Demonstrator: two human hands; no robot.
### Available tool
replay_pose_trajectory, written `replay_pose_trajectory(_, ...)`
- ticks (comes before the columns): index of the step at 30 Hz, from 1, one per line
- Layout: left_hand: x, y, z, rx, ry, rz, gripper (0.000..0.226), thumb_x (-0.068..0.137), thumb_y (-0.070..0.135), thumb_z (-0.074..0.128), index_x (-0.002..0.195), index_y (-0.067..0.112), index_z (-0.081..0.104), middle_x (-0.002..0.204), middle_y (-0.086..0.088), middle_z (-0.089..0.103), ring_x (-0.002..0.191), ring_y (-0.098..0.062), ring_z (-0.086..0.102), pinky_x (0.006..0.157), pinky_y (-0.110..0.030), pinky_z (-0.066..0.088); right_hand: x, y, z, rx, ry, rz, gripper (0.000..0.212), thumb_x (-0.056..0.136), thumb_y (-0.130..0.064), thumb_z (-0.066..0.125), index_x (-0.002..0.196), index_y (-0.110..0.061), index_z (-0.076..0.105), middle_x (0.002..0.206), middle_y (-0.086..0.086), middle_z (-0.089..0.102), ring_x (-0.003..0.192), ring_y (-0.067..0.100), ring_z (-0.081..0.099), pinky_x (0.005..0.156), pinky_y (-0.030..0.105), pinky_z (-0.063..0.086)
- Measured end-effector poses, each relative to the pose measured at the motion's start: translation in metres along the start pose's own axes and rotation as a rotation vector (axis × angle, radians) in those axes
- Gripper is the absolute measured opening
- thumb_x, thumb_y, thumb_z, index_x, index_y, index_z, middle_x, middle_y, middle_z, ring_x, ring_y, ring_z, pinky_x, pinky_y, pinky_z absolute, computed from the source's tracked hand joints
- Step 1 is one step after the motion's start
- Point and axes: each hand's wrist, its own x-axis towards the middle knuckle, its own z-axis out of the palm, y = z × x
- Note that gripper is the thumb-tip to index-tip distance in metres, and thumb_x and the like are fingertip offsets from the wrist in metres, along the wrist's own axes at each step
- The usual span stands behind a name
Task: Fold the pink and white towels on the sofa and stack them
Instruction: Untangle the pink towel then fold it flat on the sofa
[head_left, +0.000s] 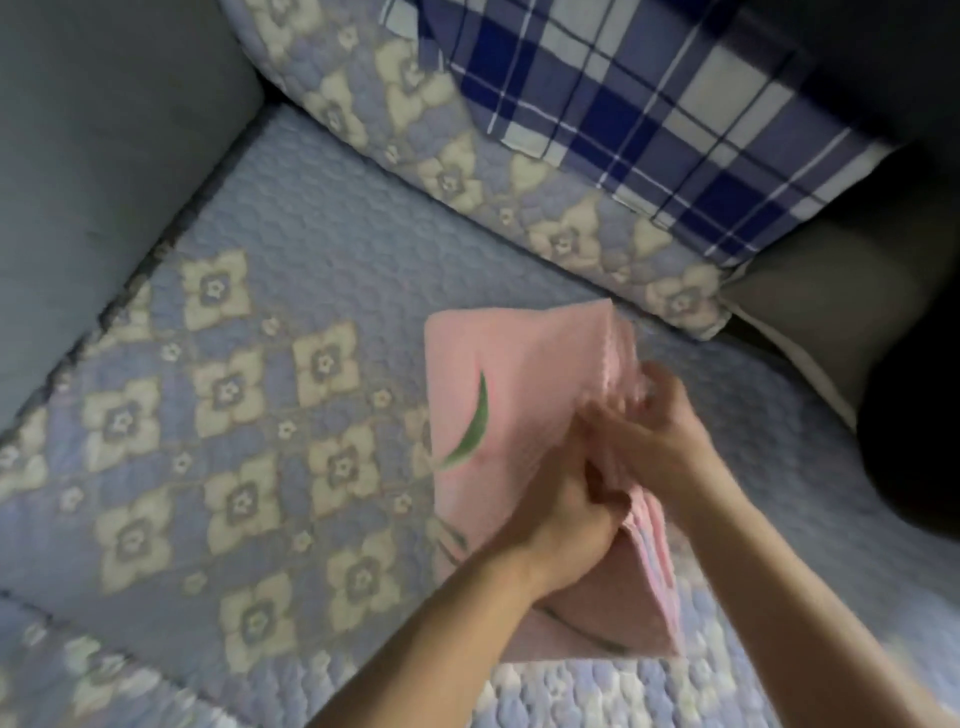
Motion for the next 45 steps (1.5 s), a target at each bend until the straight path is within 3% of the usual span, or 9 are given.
replay_pose_trajectory(6, -0.037, -0.053, -0.015, 0.811, 0.459, 0.331, 0.051, 0.086, 0.019, 0.056, 0.137, 0.010, 0.059, 0.137, -0.013, 0.055, 0.132, -0.032, 0.050, 0.113, -0.045, 0.038, 0.029, 0.042, 0.049, -0.238, 0.108, -0.164, 0.063, 0.101, -0.032, 0.053, 0.155, -0.015, 0.025, 0.145, 0.019, 0.048, 0.128, 0.036, 0.049, 0.099, 0.034, 0.040)
replay_pose_trajectory(12, -0.027, -0.069, -0.001, 1.266, 0.205, 0.118, 0.071, 0.086, 0.047, 0.054, 0.153, 0.030, 0.040, 0.167, -0.007, 0.017, 0.154, -0.038, 0.004, 0.119, -0.064, 0.014, 0.052, 0.058, 0.029, -0.426, 0.141, -0.184, 0.052, 0.104, -0.022, 0.032, 0.155, -0.019, 0.028, 0.152, 0.016, 0.042, 0.136, 0.035, 0.040, 0.114, 0.034, 0.031)
replay_pose_trajectory(18, -0.017, -0.073, 0.004, 1.399, 0.174, 0.018, 0.062, 0.085, 0.047, 0.054, 0.142, 0.023, 0.055, 0.157, -0.009, 0.040, 0.152, -0.046, 0.008, 0.115, -0.071, 0.012, 0.022, 0.001, 0.059, -0.592, 0.267, -0.561, 0.064, 0.104, -0.047, 0.028, 0.160, -0.026, 0.008, 0.168, 0.007, -0.003, 0.153, 0.031, -0.008, 0.124, 0.048, -0.007)
replay_pose_trajectory(23, -0.011, -0.072, 0.005, 1.365, 0.164, 0.071, 0.072, 0.088, 0.045, 0.051, 0.155, 0.027, 0.035, 0.165, -0.009, 0.023, 0.153, -0.042, 0.010, 0.114, -0.073, 0.009, 0.106, 0.048, 0.062, -0.570, 0.177, -0.279, 0.064, 0.101, -0.059, 0.020, 0.158, -0.031, 0.016, 0.165, 0.005, 0.015, 0.150, 0.028, 0.018, 0.123, 0.044, 0.018)
replay_pose_trajectory(29, 0.044, -0.019, -0.043, 1.451, 0.177, 0.401, 0.041, 0.085, 0.045, 0.054, 0.120, 0.025, 0.063, 0.138, -0.012, 0.053, 0.128, -0.037, 0.042, 0.108, -0.054, 0.029, 0.093, 0.048, 0.039, -0.406, 0.065, -0.402, 0.062, 0.103, -0.046, 0.037, 0.159, -0.024, 0.020, 0.165, 0.010, 0.020, 0.151, 0.025, 0.018, 0.123, 0.042, 0.019)
replay_pose_trajectory(34, 0.125, 0.013, -0.072, 1.603, -0.128, 0.196, 0.063, 0.094, 0.069, 0.030, 0.141, 0.026, 0.037, 0.165, -0.017, 0.012, 0.147, -0.039, 0.022, 0.116, -0.060, 0.018, -0.035, 0.117, 0.006, -0.485, 0.082, -0.239, 0.100, 0.081, -0.084, 0.034, 0.155, -0.017, 0.029, 0.157, 0.015, 0.030, 0.144, 0.035, 0.027, 0.118, 0.052, 0.027)
replay_pose_trajectory(38, 0.166, 0.035, -0.057, 1.441, -0.153, -0.016, 0.102, 0.073, 0.093, 0.038, 0.151, 0.034, 0.010, 0.156, -0.011, 0.030, 0.135, -0.036, 0.044, 0.105, -0.053, 0.040, -0.093, 0.160, 0.006, 0.076, 0.205, 0.350, 0.119, 0.051, -0.091, 0.060, 0.148, -0.025, 0.041, 0.147, 0.003, 0.047, 0.133, 0.022, 0.048, 0.112, 0.046, 0.039)
replay_pose_trajectory(40, 0.177, 0.041, -0.054, 1.371, -0.161, -0.125, 0.113, 0.066, 0.097, 0.039, 0.154, 0.041, -0.004, 0.157, -0.010, 0.033, 0.135, -0.035, 0.045, 0.106, -0.047, 0.041, -0.086, 0.162, 0.024, 0.503, 0.205, 0.573, 0.087, 0.053, -0.085, 0.070, 0.127, -0.041, 0.060, 0.131, -0.008, 0.064, 0.117, 0.016, 0.063, 0.102, 0.048, 0.050)
replay_pose_trajectory(45, 0.185, 0.057, -0.059, 1.122, -0.231, -0.322, 0.101, 0.074, 0.093, 0.038, 0.153, 0.031, 0.036, 0.157, 0.002, 0.041, 0.137, -0.022, 0.046, 0.099, -0.031, 0.036, -0.086, 0.153, 0.053, 1.145, 0.226, 0.528, 0.063, 0.081, -0.057, 0.070, 0.137, -0.030, 0.058, 0.135, 0.002, 0.064, 0.126, 0.024, 0.060, 0.115, 0.054, 0.035)
